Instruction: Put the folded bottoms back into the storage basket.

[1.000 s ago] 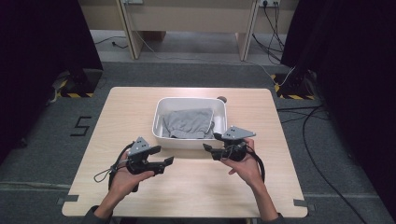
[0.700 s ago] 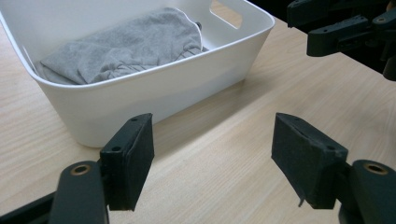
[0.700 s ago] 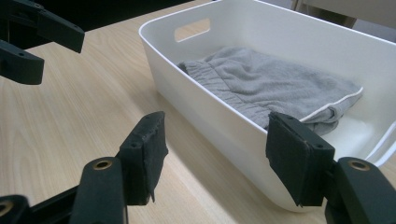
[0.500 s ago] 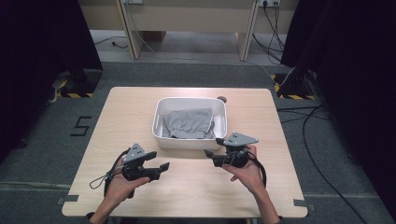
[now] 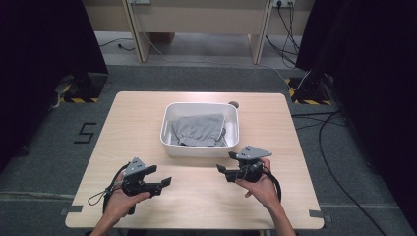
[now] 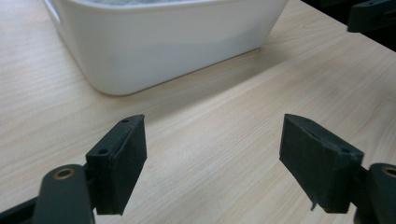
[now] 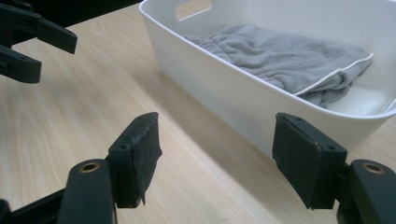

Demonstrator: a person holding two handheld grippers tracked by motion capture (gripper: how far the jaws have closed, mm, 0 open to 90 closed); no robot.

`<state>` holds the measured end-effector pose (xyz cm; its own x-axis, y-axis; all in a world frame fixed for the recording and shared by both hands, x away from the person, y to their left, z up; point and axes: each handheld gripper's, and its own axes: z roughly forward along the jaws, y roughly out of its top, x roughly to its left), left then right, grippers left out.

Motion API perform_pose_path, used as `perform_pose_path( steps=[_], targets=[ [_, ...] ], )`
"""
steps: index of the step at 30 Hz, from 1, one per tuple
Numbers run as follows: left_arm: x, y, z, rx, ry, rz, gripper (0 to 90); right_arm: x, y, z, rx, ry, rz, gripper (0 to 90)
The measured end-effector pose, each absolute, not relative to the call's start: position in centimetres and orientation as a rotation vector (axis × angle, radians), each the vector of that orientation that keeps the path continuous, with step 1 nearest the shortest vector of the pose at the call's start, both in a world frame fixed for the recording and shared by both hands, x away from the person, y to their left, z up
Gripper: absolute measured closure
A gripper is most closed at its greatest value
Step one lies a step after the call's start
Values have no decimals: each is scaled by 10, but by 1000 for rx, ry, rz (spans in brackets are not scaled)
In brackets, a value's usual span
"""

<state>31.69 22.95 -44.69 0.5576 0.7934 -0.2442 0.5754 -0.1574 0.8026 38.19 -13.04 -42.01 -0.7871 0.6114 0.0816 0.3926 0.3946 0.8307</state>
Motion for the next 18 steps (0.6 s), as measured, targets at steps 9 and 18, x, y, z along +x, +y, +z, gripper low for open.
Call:
perform_pose_path(
  steps=[9, 18],
  targets=[
    [304, 242, -471, 1867, 1161, 250, 202, 374, -133, -428, 914, 2437, 1315, 327],
    [295, 241, -485, 1908, 1163, 233, 200, 366, -140, -440, 932, 2456, 1281, 327]
  ],
)
